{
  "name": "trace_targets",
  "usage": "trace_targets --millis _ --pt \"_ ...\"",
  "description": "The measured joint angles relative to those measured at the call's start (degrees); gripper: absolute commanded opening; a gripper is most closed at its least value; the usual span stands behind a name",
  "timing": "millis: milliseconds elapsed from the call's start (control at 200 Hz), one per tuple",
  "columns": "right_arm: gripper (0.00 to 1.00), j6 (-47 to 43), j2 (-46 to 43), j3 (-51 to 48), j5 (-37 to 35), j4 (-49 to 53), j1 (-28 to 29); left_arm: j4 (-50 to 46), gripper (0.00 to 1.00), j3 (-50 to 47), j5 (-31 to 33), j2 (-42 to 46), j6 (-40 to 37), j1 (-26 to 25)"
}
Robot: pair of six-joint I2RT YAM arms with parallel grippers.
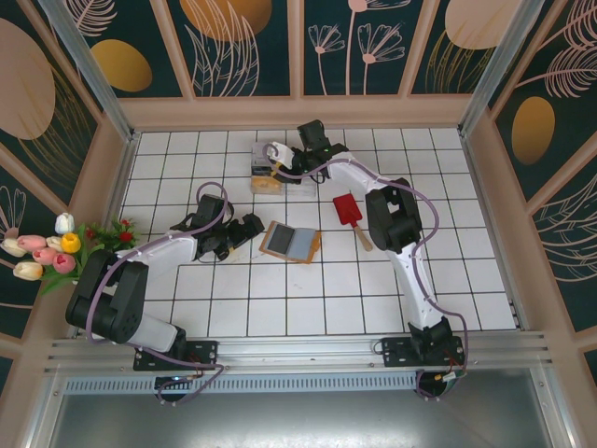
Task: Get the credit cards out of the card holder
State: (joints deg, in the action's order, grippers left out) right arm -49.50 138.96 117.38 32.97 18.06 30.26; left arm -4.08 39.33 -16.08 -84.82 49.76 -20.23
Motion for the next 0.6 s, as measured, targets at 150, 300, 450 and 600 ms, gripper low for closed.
trace_targets --millis 150,300,450,600 --pt "0.17 2.05 0.0 0.0 -0.39 -1.55 0.13 0.0 0.98 0.0 0.0 0.0 0.0 0.0" --pt "0.15 3.45 -0.07 -0.13 -1.36 -3.41 0.24 0.0 0.99 0.0 0.0 0.02 -0.02 0.0" --pt "0.15 4.94 -0.7 -0.48 -1.9 -4.55 0.39 -0.02 0.99 0.0 0.02 0.02 -0.02 0.0" --pt "0.17 6.84 -2.84 -1.77 -1.51 -5.14 0.48 -0.04 0.98 0.0 0.04 0.02 -0.02 0.0"
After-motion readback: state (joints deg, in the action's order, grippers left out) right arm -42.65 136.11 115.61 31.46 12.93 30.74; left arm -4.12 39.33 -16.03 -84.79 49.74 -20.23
